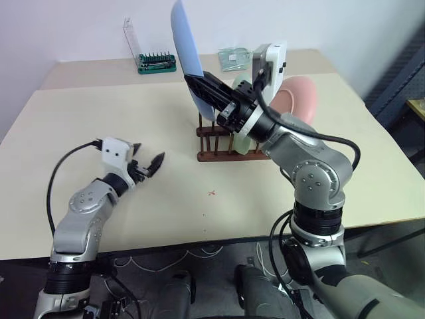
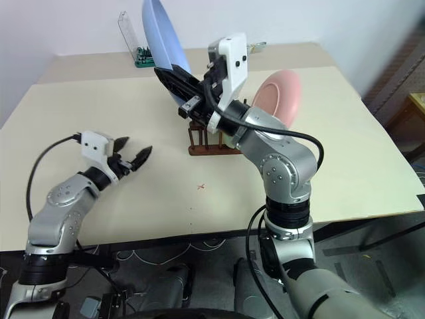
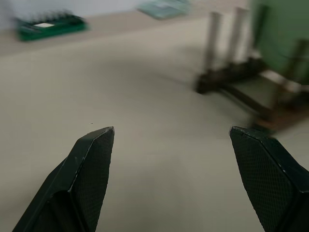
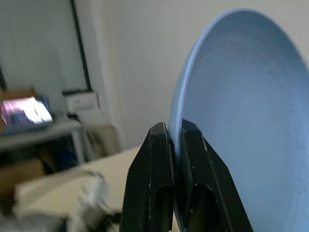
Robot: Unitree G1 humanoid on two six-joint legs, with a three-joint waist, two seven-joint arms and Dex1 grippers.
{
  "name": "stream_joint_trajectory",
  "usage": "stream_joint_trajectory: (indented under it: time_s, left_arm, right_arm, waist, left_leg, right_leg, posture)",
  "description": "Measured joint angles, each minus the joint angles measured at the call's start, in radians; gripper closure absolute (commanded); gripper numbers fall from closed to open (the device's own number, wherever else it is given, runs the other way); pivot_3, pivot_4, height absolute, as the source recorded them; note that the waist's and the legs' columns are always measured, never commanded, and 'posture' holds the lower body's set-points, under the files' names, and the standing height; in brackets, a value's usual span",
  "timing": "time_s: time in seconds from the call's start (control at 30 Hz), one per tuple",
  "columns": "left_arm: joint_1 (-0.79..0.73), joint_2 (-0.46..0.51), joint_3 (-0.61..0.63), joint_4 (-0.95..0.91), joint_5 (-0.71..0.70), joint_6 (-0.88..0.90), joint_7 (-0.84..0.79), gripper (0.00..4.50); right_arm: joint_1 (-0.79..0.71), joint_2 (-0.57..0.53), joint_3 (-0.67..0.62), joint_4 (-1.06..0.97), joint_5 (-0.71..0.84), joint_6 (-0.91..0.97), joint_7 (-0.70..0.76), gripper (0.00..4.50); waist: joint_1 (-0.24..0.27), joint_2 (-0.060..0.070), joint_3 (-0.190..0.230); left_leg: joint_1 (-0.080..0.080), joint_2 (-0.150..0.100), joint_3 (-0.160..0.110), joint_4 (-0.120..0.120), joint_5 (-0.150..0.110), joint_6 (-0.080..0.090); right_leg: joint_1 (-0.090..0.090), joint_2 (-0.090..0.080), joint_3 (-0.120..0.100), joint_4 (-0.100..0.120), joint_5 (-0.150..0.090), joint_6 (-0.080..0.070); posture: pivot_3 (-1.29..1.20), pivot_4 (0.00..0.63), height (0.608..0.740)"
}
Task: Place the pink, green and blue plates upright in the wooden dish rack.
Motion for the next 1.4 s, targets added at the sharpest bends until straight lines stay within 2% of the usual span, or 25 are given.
stream_joint_trajectory:
  time_s: [0.2, 0.73, 0.83, 1.0, 1.23, 1.4]
  left_arm:
    - [0.037, -0.002, -0.026, -0.014, -0.003, -0.023, -0.078, 0.59]
    - [0.07, -0.009, -0.059, -0.044, 0.013, -0.025, -0.113, 0.59]
    - [0.07, -0.015, -0.064, -0.044, 0.022, -0.025, -0.112, 0.52]
    - [0.07, -0.027, -0.069, -0.044, 0.029, -0.025, -0.112, 0.52]
    - [0.07, -0.032, -0.072, -0.045, 0.037, -0.025, -0.113, 0.52]
    - [0.071, -0.043, -0.078, -0.047, 0.041, -0.025, -0.113, 0.52]
  right_arm:
    - [-0.009, 0.037, -0.107, 0.04, 0.137, 0.1, -0.171, 4.5]
    - [-0.112, 0.065, -0.207, 0.298, 0.272, 0.144, -0.409, 4.5]
    - [-0.124, 0.07, -0.225, 0.343, 0.283, 0.144, -0.449, 3.45]
    - [-0.127, 0.063, -0.225, 0.365, 0.282, 0.134, -0.475, 0.97]
    - [-0.134, -0.005, -0.123, 0.32, 0.221, 0.087, -0.389, 0.97]
    - [-0.167, -0.172, -0.025, 0.228, 0.143, 0.063, -0.26, 0.97]
  waist:
    - [0.003, 0.0, 0.0]
    - [0.001, 0.001, 0.0]
    - [0.001, 0.001, 0.0]
    - [0.0, 0.002, 0.001]
    - [0.0, 0.002, 0.001]
    - [0.003, 0.002, 0.001]
  left_leg:
    - [0.0, 0.0, 0.001, 0.0, 0.0, 0.0]
    - [0.0, 0.0, 0.001, 0.0, 0.0, 0.0]
    - [0.0, 0.0, 0.001, 0.0, 0.0, 0.0]
    - [0.0, 0.0, 0.001, 0.0, 0.0, 0.0]
    - [0.0, 0.0, 0.001, 0.0, 0.0, 0.0]
    - [-0.001, 0.0, 0.001, 0.0, 0.0, 0.001]
  right_leg:
    - [0.0, 0.0, 0.0, 0.0, 0.0, 0.0]
    - [0.0, 0.0, 0.0, 0.0, 0.0, 0.0]
    - [0.0, 0.0, 0.0, 0.0, 0.0, 0.0]
    - [0.0, 0.0, 0.0, 0.0, 0.0, 0.0]
    - [0.0, 0.0, 0.0, 0.0, 0.0, 0.0]
    - [0.0, 0.0, 0.0, -0.001, 0.0, 0.0]
  posture:
    - [0.0, 0.15, 0.74]
    - [0.0, 0.15, 0.74]
    - [0.0, 0.15, 0.74]
    - [0.0, 0.15, 0.74]
    - [0.0, 0.15, 0.74]
    - [0.0, 0.15, 0.74]
